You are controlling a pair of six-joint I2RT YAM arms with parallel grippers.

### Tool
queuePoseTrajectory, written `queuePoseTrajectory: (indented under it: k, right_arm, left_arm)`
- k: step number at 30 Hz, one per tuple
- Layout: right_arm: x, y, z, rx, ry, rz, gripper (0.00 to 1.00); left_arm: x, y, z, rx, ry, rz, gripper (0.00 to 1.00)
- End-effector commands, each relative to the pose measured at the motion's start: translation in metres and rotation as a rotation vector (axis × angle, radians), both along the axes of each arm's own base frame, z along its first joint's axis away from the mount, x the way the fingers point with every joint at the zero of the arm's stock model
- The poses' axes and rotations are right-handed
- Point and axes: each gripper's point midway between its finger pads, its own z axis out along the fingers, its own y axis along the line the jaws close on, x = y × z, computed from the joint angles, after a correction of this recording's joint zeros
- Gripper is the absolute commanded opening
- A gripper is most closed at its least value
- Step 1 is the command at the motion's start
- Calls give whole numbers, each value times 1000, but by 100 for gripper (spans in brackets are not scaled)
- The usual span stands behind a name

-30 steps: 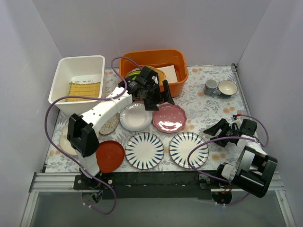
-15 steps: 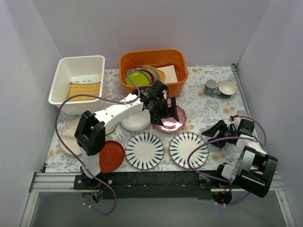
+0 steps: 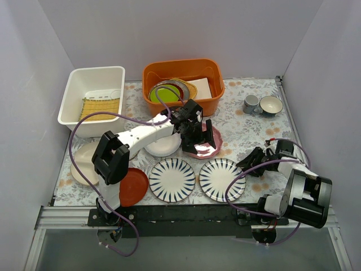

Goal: Place the plates into the plastic bin on the countertop
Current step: Pick up the plate from the corner of the board.

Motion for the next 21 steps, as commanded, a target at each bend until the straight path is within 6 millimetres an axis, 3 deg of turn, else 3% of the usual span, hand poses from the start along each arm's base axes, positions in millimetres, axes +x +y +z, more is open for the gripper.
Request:
queuePoseTrajectory:
  k: [1, 4, 11, 17, 21]
  right_arm:
    - [-38, -11, -37, -133, 216, -8, 47]
    - [-39, -12, -41, -145, 239, -9, 39]
    - [-43, -9, -46, -149, 270, 16, 37]
    - [-46, -7, -48, -178, 298, 41, 16]
    - [-44, -7, -48, -188, 294, 45, 9]
  left_arm:
    - [-6, -2, 11, -41, 4, -12, 89]
    - [-8, 0, 9, -39, 9, -11, 89]
    - [-10, 0, 8, -43, 17, -15, 89]
    - [-12, 1, 9, -47, 20, -16, 89]
    - [-13, 2, 9, -45, 20, -20, 89]
